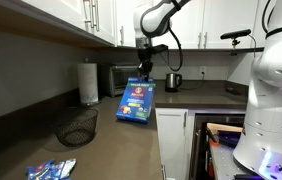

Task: Set the box upright on the counter

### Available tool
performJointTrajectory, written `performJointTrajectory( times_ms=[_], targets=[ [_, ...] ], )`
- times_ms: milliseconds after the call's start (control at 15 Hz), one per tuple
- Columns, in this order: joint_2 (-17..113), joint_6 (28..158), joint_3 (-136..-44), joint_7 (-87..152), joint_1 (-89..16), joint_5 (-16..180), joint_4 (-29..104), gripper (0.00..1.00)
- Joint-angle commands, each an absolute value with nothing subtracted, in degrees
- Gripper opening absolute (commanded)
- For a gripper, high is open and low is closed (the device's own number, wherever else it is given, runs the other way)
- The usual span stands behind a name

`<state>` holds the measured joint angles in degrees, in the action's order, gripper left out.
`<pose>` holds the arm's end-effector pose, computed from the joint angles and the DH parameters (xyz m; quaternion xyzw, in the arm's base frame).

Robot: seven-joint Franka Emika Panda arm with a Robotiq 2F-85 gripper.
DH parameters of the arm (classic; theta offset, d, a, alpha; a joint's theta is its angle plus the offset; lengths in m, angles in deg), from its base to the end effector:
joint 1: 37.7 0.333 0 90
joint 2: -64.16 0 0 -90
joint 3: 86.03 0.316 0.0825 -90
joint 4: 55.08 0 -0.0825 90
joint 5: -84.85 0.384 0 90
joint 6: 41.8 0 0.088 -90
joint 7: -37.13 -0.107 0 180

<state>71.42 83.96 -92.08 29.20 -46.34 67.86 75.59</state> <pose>0.4819 -0.1377 0.4118 0.9869 -0.1115 0.0137 0.1160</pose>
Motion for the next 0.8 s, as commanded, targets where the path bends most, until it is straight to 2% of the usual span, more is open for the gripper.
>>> performJointTrajectory(
  times_ms=[0,733],
  targets=[
    [75.3,85.9,-90.7,24.6,-46.1,63.0,79.3,0.03],
    [80.1,84.7,-87.2,24.7,-44.4,64.4,83.0,0.03]
  ],
)
